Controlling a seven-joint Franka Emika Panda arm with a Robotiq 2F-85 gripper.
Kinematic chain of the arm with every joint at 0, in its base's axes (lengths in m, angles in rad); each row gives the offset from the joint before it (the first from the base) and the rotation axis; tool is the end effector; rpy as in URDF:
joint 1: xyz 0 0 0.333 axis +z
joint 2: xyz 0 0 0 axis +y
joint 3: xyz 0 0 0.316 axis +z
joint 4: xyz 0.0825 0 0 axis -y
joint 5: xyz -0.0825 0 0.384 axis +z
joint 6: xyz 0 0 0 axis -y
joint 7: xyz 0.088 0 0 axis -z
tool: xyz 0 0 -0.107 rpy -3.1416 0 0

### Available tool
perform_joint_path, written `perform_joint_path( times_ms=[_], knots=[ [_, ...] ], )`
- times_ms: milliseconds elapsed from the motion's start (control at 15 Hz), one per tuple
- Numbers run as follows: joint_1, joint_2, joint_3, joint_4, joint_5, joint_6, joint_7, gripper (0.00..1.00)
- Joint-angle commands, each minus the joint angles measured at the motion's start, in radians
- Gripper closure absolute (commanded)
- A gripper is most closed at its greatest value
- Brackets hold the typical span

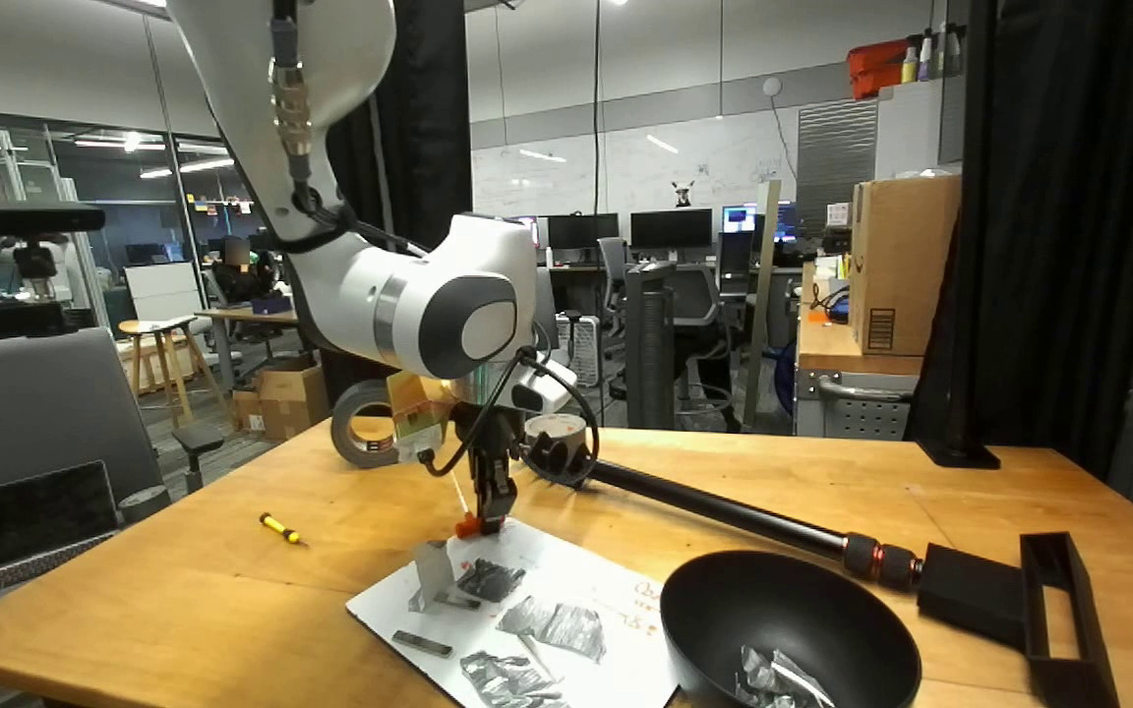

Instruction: Put the orange object in the bowl

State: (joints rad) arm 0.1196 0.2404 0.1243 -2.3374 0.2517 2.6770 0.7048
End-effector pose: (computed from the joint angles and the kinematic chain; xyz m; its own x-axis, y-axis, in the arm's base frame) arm 0.5138 0.1208 0.2423 0.7757 -0.6295 -0.0447 -0.6265 -0.7596 -0.1746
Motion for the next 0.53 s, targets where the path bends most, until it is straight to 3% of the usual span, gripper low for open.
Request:
perform_joint_path(
  times_ms=[0, 467],
  knots=[
    [-0.013, -0.087, -0.027, -0.020, 0.016, -0.043, -0.059, 0.84],
    [-0.108, -0.294, -0.136, -0.044, -0.007, -0.162, -0.145, 0.84]
  ],
)
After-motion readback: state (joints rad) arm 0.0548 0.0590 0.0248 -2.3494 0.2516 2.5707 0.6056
